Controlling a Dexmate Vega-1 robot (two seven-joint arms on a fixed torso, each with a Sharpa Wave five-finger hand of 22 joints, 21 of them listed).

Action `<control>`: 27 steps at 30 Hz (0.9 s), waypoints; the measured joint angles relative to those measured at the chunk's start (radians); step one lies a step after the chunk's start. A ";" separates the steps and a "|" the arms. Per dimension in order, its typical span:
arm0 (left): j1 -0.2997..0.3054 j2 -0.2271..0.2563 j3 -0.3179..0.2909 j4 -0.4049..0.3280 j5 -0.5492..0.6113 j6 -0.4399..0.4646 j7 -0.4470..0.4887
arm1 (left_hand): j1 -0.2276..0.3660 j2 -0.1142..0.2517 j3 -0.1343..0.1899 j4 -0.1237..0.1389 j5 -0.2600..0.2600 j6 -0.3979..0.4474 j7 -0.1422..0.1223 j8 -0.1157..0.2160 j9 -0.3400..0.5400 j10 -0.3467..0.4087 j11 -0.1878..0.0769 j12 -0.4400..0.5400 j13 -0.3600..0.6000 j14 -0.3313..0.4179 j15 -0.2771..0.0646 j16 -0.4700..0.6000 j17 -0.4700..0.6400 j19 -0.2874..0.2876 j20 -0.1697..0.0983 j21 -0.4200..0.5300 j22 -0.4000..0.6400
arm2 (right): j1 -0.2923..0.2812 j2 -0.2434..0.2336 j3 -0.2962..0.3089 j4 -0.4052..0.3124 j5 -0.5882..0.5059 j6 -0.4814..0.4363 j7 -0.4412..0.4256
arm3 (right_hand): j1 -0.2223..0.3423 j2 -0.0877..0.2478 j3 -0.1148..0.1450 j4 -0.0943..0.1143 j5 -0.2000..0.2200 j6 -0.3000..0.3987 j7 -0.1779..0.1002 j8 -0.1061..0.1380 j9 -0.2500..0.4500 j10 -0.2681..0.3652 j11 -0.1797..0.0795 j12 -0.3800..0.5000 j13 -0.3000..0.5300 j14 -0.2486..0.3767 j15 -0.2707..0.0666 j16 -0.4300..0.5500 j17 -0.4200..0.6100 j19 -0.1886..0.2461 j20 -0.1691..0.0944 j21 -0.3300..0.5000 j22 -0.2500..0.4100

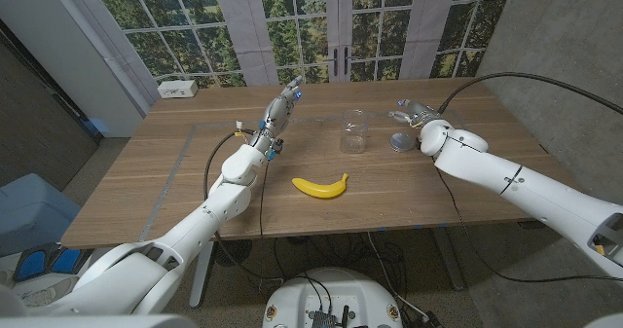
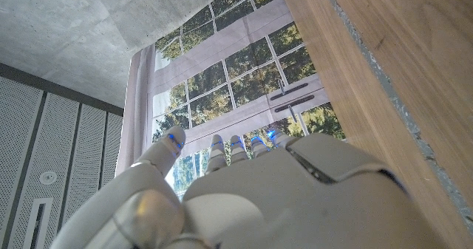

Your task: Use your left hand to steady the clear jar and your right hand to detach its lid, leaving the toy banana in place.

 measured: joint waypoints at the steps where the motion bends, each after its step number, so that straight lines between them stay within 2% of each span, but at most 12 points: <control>1: 0.000 0.001 0.000 0.000 0.000 0.000 0.000 | 0.000 0.000 0.000 0.000 0.000 0.000 0.000 0.000 0.000 -0.001 -0.001 0.000 0.000 0.000 0.000 0.000 0.000 0.000 0.000 0.000 0.000 | -0.020 0.001 0.021 0.000 0.001 0.023 -0.011 | -0.014 0.014 0.009 0.002 0.000 0.002 0.002 0.000 0.000 0.004 -0.004 0.000 -0.003 0.000 0.000 0.000 -0.004 -0.004 -0.004 -0.007 0.000; 5: 0.000 0.003 0.000 -0.006 0.000 0.000 0.000 | 0.000 0.000 -0.003 -0.003 0.000 -0.004 -0.004 0.000 0.000 -0.002 -0.002 0.000 0.000 0.000 0.000 0.000 0.000 0.000 0.000 0.000 0.000 | -0.020 0.001 0.021 0.000 0.010 0.096 -0.040 | -0.023 0.042 0.031 0.018 0.000 0.019 0.015 0.000 0.000 0.018 -0.017 0.000 -0.016 -0.004 -0.004 0.000 -0.018 -0.004 -0.003 -0.031 0.000; 8: 0.001 0.006 0.001 -0.014 0.000 0.000 0.000 | 0.000 0.000 -0.001 -0.007 0.000 -0.006 -0.005 0.000 0.000 -0.002 -0.002 0.000 0.000 0.000 0.000 0.000 0.000 0.000 0.000 0.000 0.000 | -0.020 0.001 0.021 0.000 0.020 0.163 -0.059 | -0.034 0.052 0.044 0.028 0.000 0.036 0.028 0.000 0.000 0.026 -0.009 0.000 -0.024 -0.004 -0.004 0.000 -0.027 0.000 -0.007 -0.041 -0.001; 9: 0.002 0.007 0.001 -0.017 0.006 0.000 0.001 | 0.000 0.000 -0.003 -0.010 0.000 -0.009 -0.002 0.000 0.000 -0.002 -0.002 0.000 0.000 0.000 0.000 0.000 0.000 0.000 0.000 0.000 0.000 | -0.104 0.009 0.116 0.009 0.024 0.184 -0.065 | -0.039 0.048 0.048 0.032 0.000 0.041 0.034 0.000 0.000 0.032 -0.003 0.000 -0.027 -0.004 -0.004 0.000 -0.029 0.000 -0.007 -0.044 -0.002; 10: 0.003 0.008 0.001 -0.021 0.006 0.000 0.001 | 0.000 0.000 -0.005 -0.011 0.000 -0.011 0.000 0.000 0.000 -0.002 -0.002 0.000 0.000 0.000 0.000 0.000 0.000 0.000 0.000 0.000 0.001 | -0.104 0.009 0.116 0.009 0.027 0.204 -0.070 | -0.048 0.039 0.050 0.034 0.000 0.042 0.042 0.000 0.000 0.034 -0.001 0.000 -0.029 -0.004 -0.004 0.000 -0.033 0.000 -0.007 -0.044 -0.003; 11: 0.005 0.010 0.001 -0.026 0.006 0.000 0.001 | 0.000 0.000 -0.005 -0.011 0.000 -0.011 0.000 0.000 0.000 -0.002 -0.002 0.000 0.000 0.000 0.000 0.000 0.000 0.000 0.000 0.000 0.002 | -0.104 0.009 0.116 0.009 0.032 0.232 -0.076 | -0.056 0.044 0.050 0.035 0.000 0.044 0.044 0.000 0.000 0.038 0.003 0.000 -0.031 -0.003 -0.003 0.000 -0.035 0.004 -0.010 -0.045 -0.003; 12: 0.007 0.012 0.001 -0.030 0.009 0.002 0.005 | 0.000 0.000 -0.005 -0.011 0.000 -0.011 0.000 0.000 0.000 -0.002 -0.002 0.000 0.000 0.000 0.000 0.000 0.000 0.000 0.000 0.000 0.003 | -0.133 0.014 0.148 0.020 0.036 0.252 -0.080 | -0.055 0.044 0.053 0.038 0.000 0.045 0.045 0.000 0.000 0.041 0.006 0.000 -0.034 -0.001 -0.002 0.000 -0.038 0.006 -0.012 -0.051 -0.003; 15: 0.012 0.017 0.001 -0.042 0.012 0.009 0.013 | 0.000 0.000 -0.009 -0.015 0.000 -0.011 0.000 0.000 0.000 -0.002 -0.002 0.000 0.000 0.000 0.000 0.000 0.000 0.000 0.000 0.000 0.003 | -0.162 0.023 0.182 0.037 0.052 0.320 -0.091 | -0.074 0.049 0.064 0.055 0.000 0.062 0.047 0.007 0.000 0.053 0.009 0.007 -0.040 0.010 -0.002 0.005 -0.044 0.021 -0.012 -0.055 -0.002; 17: 0.015 0.019 0.001 -0.050 0.014 0.013 0.017 | 0.000 0.000 -0.009 -0.015 0.000 -0.011 0.000 0.000 0.000 -0.002 -0.002 0.000 0.000 0.000 0.000 0.000 0.000 0.000 0.000 0.000 0.003 | -0.174 0.027 0.197 0.046 0.060 0.355 -0.095 | -0.084 0.060 0.077 0.067 0.000 0.077 0.045 0.011 0.000 0.067 0.012 0.008 -0.046 0.019 -0.001 0.007 -0.049 0.030 -0.007 -0.062 0.000; 20: 0.024 0.027 0.001 -0.069 0.015 0.017 0.021 | 0.000 0.000 -0.012 -0.018 0.000 -0.011 0.000 0.000 0.000 -0.002 -0.002 0.000 0.000 0.000 0.000 0.000 0.000 0.000 0.000 0.000 0.003 | -0.185 0.031 0.209 0.054 0.079 0.440 -0.106 | -0.095 0.049 0.096 0.085 0.000 0.105 0.043 0.014 0.000 0.086 0.007 0.014 -0.054 0.042 -0.005 0.013 -0.058 0.051 -0.007 -0.070 0.000; 24: 0.035 0.035 -0.001 -0.090 0.018 0.035 0.036 | 0.000 0.000 -0.013 -0.020 0.000 -0.011 0.000 0.000 0.000 -0.002 -0.002 0.000 0.000 0.000 0.000 0.000 0.000 0.004 -0.004 0.006 0.003 | -0.230 0.059 0.258 0.106 0.111 0.567 -0.115 | -0.103 0.057 0.125 0.096 0.002 0.134 0.043 0.018 0.000 0.112 0.007 0.015 -0.063 0.063 -0.005 0.020 -0.070 0.073 -0.007 -0.078 0.000; 27: 0.044 0.042 -0.003 -0.105 0.018 0.039 0.040 | 0.000 0.000 -0.016 -0.023 0.000 -0.011 0.000 0.000 0.000 -0.002 -0.002 0.000 0.000 0.000 0.000 0.000 0.000 0.004 -0.004 0.006 0.003 | -0.240 0.067 0.269 0.120 0.135 0.649 -0.116 | -0.117 0.053 0.143 0.103 0.007 0.151 0.046 0.022 0.000 0.125 0.008 0.019 -0.068 0.078 -0.005 0.023 -0.077 0.090 -0.010 -0.085 0.000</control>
